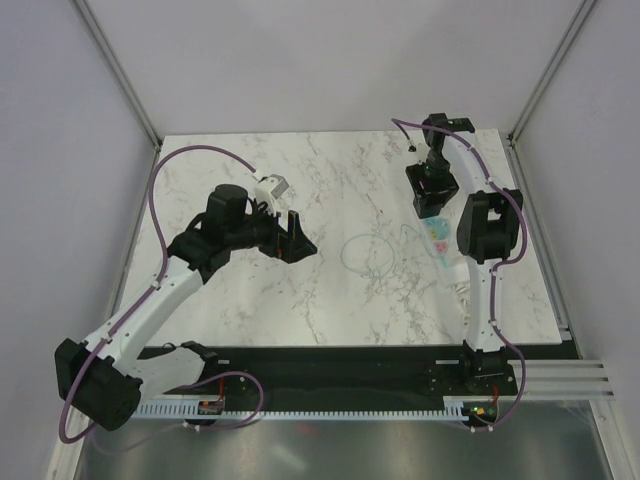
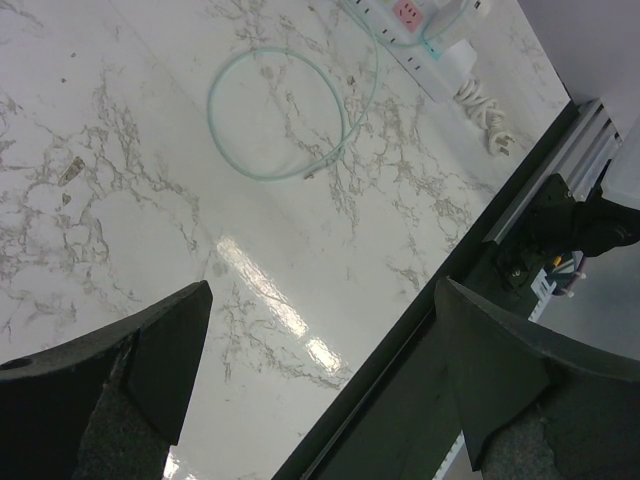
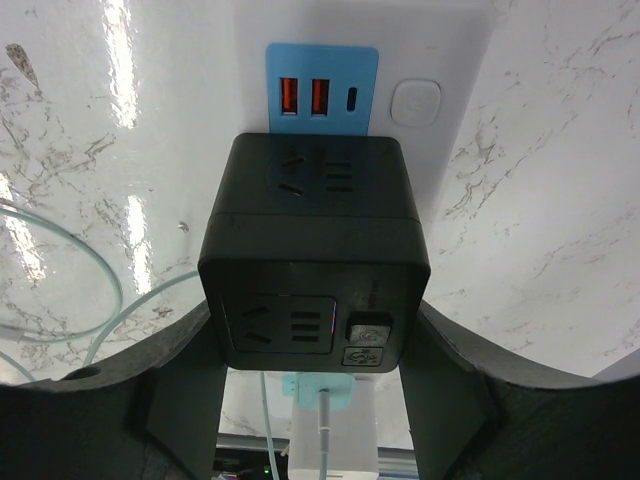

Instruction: Insert the plug

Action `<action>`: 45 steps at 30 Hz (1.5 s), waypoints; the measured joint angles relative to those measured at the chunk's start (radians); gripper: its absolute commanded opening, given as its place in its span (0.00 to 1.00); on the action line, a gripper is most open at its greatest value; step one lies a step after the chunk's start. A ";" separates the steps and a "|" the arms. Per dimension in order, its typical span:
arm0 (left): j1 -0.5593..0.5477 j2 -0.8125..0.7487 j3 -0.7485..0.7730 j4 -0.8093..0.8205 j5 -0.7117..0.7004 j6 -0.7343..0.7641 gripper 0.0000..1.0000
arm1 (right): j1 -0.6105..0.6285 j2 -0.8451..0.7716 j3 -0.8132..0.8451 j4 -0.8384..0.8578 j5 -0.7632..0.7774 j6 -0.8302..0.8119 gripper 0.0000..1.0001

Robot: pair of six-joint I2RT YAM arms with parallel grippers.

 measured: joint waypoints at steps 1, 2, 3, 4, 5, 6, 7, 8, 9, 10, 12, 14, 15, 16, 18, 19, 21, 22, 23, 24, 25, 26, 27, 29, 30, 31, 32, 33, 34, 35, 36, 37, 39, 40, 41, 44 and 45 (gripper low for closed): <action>0.000 0.000 0.000 0.000 0.000 0.000 1.00 | 0.000 0.004 0.006 -0.005 0.000 0.000 0.00; 0.000 0.000 0.000 0.000 -0.001 0.000 1.00 | 0.000 0.006 0.010 -0.008 0.000 0.000 0.00; 0.000 0.000 0.000 0.000 -0.002 0.000 1.00 | 0.000 0.006 0.010 -0.008 0.000 0.000 0.00; 0.000 0.000 0.000 0.001 -0.002 0.000 1.00 | 0.000 0.006 0.010 -0.008 0.000 0.000 0.00; 0.000 0.000 0.000 0.000 -0.003 0.000 1.00 | 0.000 0.006 0.009 -0.008 0.000 0.000 0.00; 0.000 0.000 0.000 0.000 -0.003 0.000 1.00 | 0.000 0.006 0.008 -0.007 0.000 0.000 0.01; 0.000 0.000 0.000 0.000 -0.003 0.000 1.00 | 0.000 0.006 0.008 -0.007 0.001 0.000 0.04; 0.000 0.000 0.000 0.000 -0.003 0.000 1.00 | 0.000 0.006 0.008 -0.006 0.001 0.000 0.08; 0.000 0.000 0.000 0.000 -0.003 0.000 1.00 | 0.000 0.005 0.007 -0.006 0.002 0.000 0.14; 0.000 0.000 0.000 0.000 -0.003 0.000 1.00 | 0.001 0.004 0.006 -0.005 0.002 0.000 0.20; 0.000 0.001 0.000 0.001 -0.002 0.000 1.00 | 0.002 0.002 0.006 -0.005 0.008 0.003 0.35; 0.000 0.002 0.000 0.000 -0.002 0.000 1.00 | 0.004 0.001 0.009 -0.006 0.014 0.008 0.47; 0.000 0.002 0.000 0.000 -0.002 0.000 1.00 | 0.005 0.001 0.013 -0.008 0.017 0.010 0.53; 0.000 0.002 0.000 0.000 -0.002 0.000 1.00 | 0.007 0.002 0.016 -0.011 0.022 0.013 0.58; 0.000 0.002 0.000 0.000 -0.002 0.000 1.00 | 0.009 0.005 0.031 -0.010 0.030 0.021 0.73; 0.000 0.002 0.000 0.000 -0.001 0.000 1.00 | 0.010 0.009 0.040 -0.003 0.034 0.028 0.77; 0.000 0.002 0.000 0.000 0.001 0.000 1.00 | 0.013 0.013 0.048 0.045 0.049 0.035 0.95; 0.000 0.002 0.000 0.000 0.001 0.000 1.00 | 0.014 0.014 0.048 0.077 0.053 0.040 0.98; 0.000 0.002 0.000 0.000 0.001 0.000 1.00 | 0.014 0.014 0.048 0.102 0.053 0.042 0.98; 0.000 0.002 0.000 0.000 0.001 0.000 1.00 | 0.014 0.013 0.048 0.123 0.053 0.044 0.98; 0.000 0.002 0.000 0.000 0.001 0.000 1.00 | 0.015 0.011 0.048 0.142 0.053 0.046 0.98; 0.000 0.002 0.000 0.000 0.001 0.000 1.00 | 0.015 0.009 0.044 0.161 0.055 0.048 0.98; 0.000 0.002 0.000 0.000 0.000 0.000 1.00 | 0.015 0.004 0.037 0.175 0.056 0.052 0.98; 0.000 0.001 0.000 0.000 0.000 0.000 1.00 | 0.015 -0.007 0.022 0.188 0.063 0.056 0.98; 0.000 -0.001 0.000 0.000 0.000 0.000 1.00 | 0.015 -0.019 0.007 0.198 0.064 0.059 0.98; 0.000 -0.002 0.000 0.000 -0.001 0.000 1.00 | 0.015 -0.032 -0.008 0.203 0.064 0.063 0.98; 0.000 -0.006 0.000 0.000 -0.002 0.000 1.00 | 0.015 -0.052 -0.029 0.212 0.062 0.067 0.98; 0.000 -0.010 0.000 0.000 -0.002 0.000 1.00 | 0.015 -0.075 -0.051 0.218 0.059 0.072 0.98; 0.000 -0.015 0.000 0.000 -0.002 0.000 1.00 | 0.015 -0.102 -0.070 0.220 0.056 0.079 0.98; 0.000 -0.021 0.000 0.000 -0.002 0.000 1.00 | 0.015 -0.133 -0.091 0.227 0.053 0.086 0.98; 0.000 -0.027 0.000 0.000 -0.002 0.000 1.00 | 0.015 -0.167 -0.115 0.240 0.049 0.092 0.98; 0.000 -0.034 0.000 0.001 -0.002 0.000 1.00 | 0.015 -0.207 -0.138 0.249 0.045 0.103 0.98; 0.000 -0.044 0.000 0.002 -0.002 0.000 1.00 | 0.018 -0.292 -0.196 0.288 0.039 0.131 0.98; 0.000 -0.050 0.000 0.002 -0.002 0.000 1.00 | 0.021 -0.349 -0.237 0.311 0.034 0.150 0.98; 0.000 -0.055 0.000 0.002 -0.002 0.000 1.00 | 0.025 -0.393 -0.270 0.332 0.031 0.166 0.98; 0.000 -0.067 0.000 0.002 -0.002 0.000 1.00 | 0.057 -0.556 -0.406 0.410 0.025 0.222 0.98; 0.000 -0.072 0.001 0.002 -0.002 0.000 1.00 | 0.072 -0.604 -0.454 0.443 0.023 0.240 0.98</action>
